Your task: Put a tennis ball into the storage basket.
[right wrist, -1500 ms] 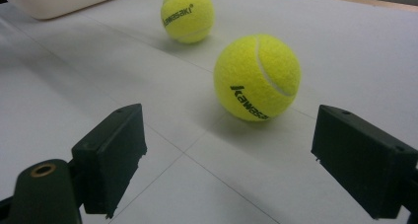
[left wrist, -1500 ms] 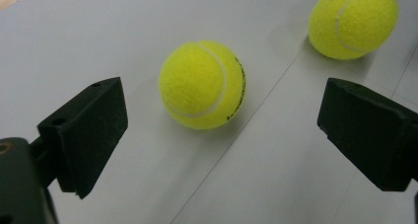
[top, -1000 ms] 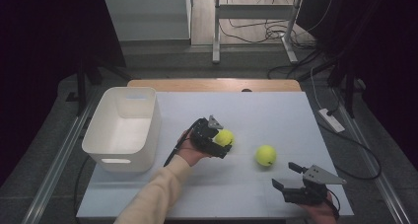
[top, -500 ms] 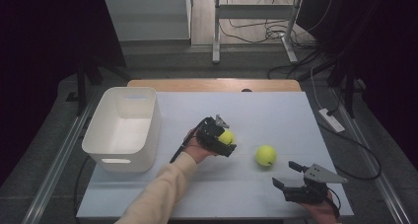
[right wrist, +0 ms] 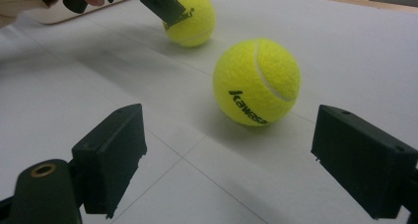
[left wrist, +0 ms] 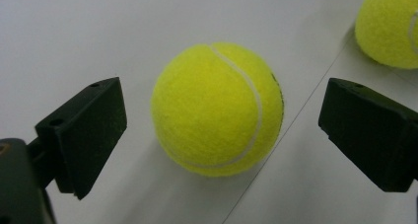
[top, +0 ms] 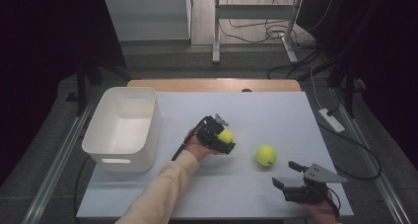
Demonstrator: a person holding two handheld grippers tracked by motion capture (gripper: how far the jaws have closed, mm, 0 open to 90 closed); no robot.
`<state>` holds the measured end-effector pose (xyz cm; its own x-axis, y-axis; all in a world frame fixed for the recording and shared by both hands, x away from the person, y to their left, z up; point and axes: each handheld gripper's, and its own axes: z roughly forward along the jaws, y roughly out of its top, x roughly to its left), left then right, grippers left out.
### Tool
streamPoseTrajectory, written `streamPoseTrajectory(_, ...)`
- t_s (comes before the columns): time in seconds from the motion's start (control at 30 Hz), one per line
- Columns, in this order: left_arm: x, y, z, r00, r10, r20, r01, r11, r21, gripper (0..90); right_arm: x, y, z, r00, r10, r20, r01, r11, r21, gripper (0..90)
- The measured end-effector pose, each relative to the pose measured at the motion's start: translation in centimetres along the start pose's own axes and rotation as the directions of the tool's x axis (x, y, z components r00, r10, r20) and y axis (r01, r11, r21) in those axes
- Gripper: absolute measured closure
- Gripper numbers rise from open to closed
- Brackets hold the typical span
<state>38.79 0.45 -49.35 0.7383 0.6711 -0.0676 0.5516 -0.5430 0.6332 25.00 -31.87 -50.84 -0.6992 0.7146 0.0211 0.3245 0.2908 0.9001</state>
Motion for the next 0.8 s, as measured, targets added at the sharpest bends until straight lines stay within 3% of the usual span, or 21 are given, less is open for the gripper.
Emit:
streamPoseTrajectory(0.17,0.1,-0.1,0.6,0.9999,-0.012,0.012,0.012,0.9999,0.011,9.3,0.0,0.0,0.0,1.0000,-0.004,0.002,0.004,1.000,0.004,13.0)
streamPoseTrajectory(0.33,0.4,-0.2,1.1,0.9995,-0.016,0.029,0.015,0.9990,0.043,23.4,0.0,0.0,0.0,1.0000,-0.006,0.003,0.006,1.000,0.002,13.0)
streamPoseTrajectory(0.5,0.8,-0.3,0.9,0.9985,-0.029,0.045,0.027,0.9986,0.046,27.0,0.0,-0.1,0.0,1.0000,-0.006,0.005,0.006,1.000,0.003,13.0)
streamPoseTrajectory(0.7,0.9,-0.4,0.0,0.9979,-0.026,0.059,0.025,0.9996,0.012,27.4,0.0,-0.1,-0.1,0.9999,-0.008,0.007,0.008,1.000,0.003,13.0)
streamPoseTrajectory(0.8,0.8,-0.3,-1.2,0.9984,-0.014,0.055,0.015,0.9997,-0.019,27.4,0.0,-0.1,-0.1,0.9999,-0.008,0.008,0.008,1.000,0.004,13.1)
